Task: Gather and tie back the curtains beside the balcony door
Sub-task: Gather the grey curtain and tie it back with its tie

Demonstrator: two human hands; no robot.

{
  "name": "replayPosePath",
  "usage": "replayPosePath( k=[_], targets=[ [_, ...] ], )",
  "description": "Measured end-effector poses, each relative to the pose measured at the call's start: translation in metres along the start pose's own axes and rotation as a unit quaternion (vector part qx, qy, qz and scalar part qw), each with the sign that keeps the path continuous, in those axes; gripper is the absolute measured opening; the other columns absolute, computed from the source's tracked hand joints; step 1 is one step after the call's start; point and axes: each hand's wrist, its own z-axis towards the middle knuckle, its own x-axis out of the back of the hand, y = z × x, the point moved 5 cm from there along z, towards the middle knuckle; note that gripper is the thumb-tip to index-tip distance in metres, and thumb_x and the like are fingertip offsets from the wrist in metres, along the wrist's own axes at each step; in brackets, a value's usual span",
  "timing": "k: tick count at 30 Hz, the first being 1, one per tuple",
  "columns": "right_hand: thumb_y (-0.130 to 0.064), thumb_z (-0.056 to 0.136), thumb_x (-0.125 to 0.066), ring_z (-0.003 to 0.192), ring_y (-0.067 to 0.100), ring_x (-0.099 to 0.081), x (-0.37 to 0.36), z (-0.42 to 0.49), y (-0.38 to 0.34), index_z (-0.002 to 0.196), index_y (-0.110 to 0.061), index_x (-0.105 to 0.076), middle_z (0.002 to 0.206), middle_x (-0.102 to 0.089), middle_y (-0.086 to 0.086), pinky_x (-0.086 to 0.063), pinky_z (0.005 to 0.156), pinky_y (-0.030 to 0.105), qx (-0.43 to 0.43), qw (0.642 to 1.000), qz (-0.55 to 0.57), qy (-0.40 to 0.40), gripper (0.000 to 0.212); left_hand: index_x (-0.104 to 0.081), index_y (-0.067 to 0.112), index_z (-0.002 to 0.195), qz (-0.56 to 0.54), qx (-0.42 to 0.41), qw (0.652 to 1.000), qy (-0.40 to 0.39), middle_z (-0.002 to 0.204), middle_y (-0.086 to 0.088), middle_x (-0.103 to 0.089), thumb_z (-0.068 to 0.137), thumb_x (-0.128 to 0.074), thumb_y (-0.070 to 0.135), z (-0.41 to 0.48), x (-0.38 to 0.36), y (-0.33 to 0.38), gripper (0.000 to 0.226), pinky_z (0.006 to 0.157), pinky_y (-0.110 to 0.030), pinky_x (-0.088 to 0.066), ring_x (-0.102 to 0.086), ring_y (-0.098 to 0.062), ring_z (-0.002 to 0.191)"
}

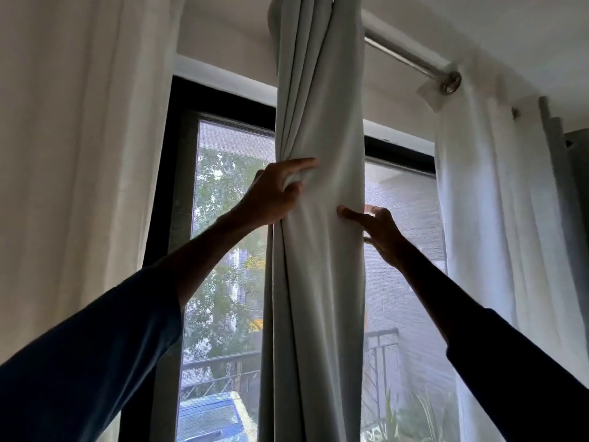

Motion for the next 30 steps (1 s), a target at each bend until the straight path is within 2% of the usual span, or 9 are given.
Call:
replayPosePath(
  k=[2, 4, 7, 9, 12, 19, 21, 26, 30],
  targets=[
    [-0.036, 0.069, -0.090, 0.085, 0.020, -0.076, -0.002, 0.000, 0.003, 0.106, -0.010, -0.073, 0.091, -0.079, 0.005, -0.062, 0.068, 0.033, 0.030, 0.997, -0.017, 0.072, 0.048, -0.055, 0.022, 0.140, 0.008, -0.004, 1.000, 0.003, 0.142, 0.008, -0.056, 0.091, -0.051, 0.003, -0.003, 0.005, -0.005, 0.052, 0.107, -0.007, -0.032, -0.046, 0.003, 0.131],
    [-0.042, 0.064, -0.090, 0.073, 0.021, -0.075, 0.003, -0.001, 0.007, 0.092, -0.010, -0.075, 0.081, -0.078, 0.004, -0.062, 0.064, 0.037, 0.052, 0.987, -0.037, 0.148, 0.045, -0.055, 0.023, 0.140, 0.025, -0.006, 1.000, 0.006, 0.142, 0.008, -0.056, 0.092, -0.049, 0.005, -0.006, 0.007, -0.008, 0.052, 0.111, -0.021, -0.037, -0.051, -0.001, 0.127],
    [-0.040, 0.079, -0.081, 0.063, 0.017, -0.066, 0.006, -0.006, 0.010, 0.080, -0.012, -0.072, 0.074, -0.072, 0.002, -0.056, 0.062, 0.037, 0.093, 0.982, -0.012, 0.162, 0.030, -0.055, 0.017, 0.139, 0.035, -0.001, 0.999, 0.016, 0.125, -0.006, -0.067, 0.095, -0.049, 0.001, -0.010, 0.006, -0.011, 0.048, 0.089, -0.028, -0.047, -0.049, -0.012, 0.112],
    [-0.044, 0.087, -0.070, 0.069, 0.021, -0.063, 0.010, -0.012, 0.007, 0.078, -0.016, -0.065, 0.076, -0.069, 0.003, -0.052, 0.068, 0.039, 0.149, 0.962, -0.112, 0.198, 0.030, -0.056, 0.016, 0.139, 0.044, -0.010, 0.999, 0.025, 0.117, -0.014, -0.070, 0.096, -0.051, 0.000, -0.009, 0.002, -0.012, 0.046, 0.087, -0.029, -0.047, -0.052, -0.015, 0.107],
    [-0.039, 0.090, -0.056, 0.088, 0.034, -0.064, 0.007, -0.025, -0.003, 0.101, -0.009, -0.064, 0.093, -0.070, 0.013, -0.046, 0.081, 0.037, 0.237, 0.908, -0.223, 0.262, 0.033, -0.055, 0.021, 0.139, 0.070, -0.013, 0.997, 0.031, 0.136, -0.003, -0.061, 0.094, -0.053, 0.003, -0.004, -0.010, -0.014, 0.050, 0.106, -0.031, -0.046, -0.064, -0.018, 0.114],
    [-0.028, 0.096, -0.041, 0.072, 0.018, -0.069, -0.079, -0.052, -0.039, 0.135, -0.029, -0.054, 0.086, -0.073, 0.000, -0.051, 0.056, 0.034, 0.327, 0.896, -0.267, 0.135, 0.041, -0.056, 0.029, 0.134, 0.099, -0.004, 0.994, 0.047, 0.119, -0.005, -0.071, 0.087, -0.043, 0.019, 0.000, -0.022, 0.002, 0.050, 0.092, -0.040, -0.056, -0.070, -0.026, 0.103],
    [-0.027, 0.101, -0.043, 0.074, 0.015, -0.069, -0.094, -0.054, -0.052, 0.125, -0.024, -0.060, 0.087, -0.072, -0.002, -0.048, 0.054, 0.028, 0.316, 0.901, -0.266, 0.134, 0.029, -0.054, 0.034, 0.133, 0.094, 0.014, 0.995, 0.031, 0.105, -0.003, -0.074, 0.085, -0.047, 0.028, -0.002, -0.019, 0.004, 0.049, 0.086, -0.040, -0.058, -0.072, -0.024, 0.094],
    [-0.024, 0.099, -0.048, 0.064, -0.002, -0.060, -0.096, -0.059, -0.061, 0.104, -0.021, -0.063, 0.075, -0.065, -0.009, -0.041, 0.053, 0.018, 0.351, 0.894, -0.245, 0.133, 0.016, -0.042, 0.041, 0.143, 0.142, 0.057, 0.988, 0.029, 0.114, -0.011, -0.069, 0.082, -0.038, 0.034, -0.011, 0.001, -0.005, 0.061, 0.089, -0.041, -0.057, -0.069, -0.029, 0.096],
    [-0.022, 0.080, -0.054, 0.057, 0.001, -0.044, -0.052, -0.049, -0.031, 0.072, -0.022, -0.054, 0.063, -0.049, -0.010, -0.032, 0.055, 0.019, 0.286, 0.918, -0.210, 0.179, 0.008, -0.039, 0.041, 0.145, 0.155, 0.046, 0.986, 0.032, 0.061, -0.006, -0.058, 0.083, -0.046, -0.003, -0.017, 0.006, 0.003, 0.076, 0.051, -0.026, -0.048, -0.053, -0.013, 0.047]
  ],
)
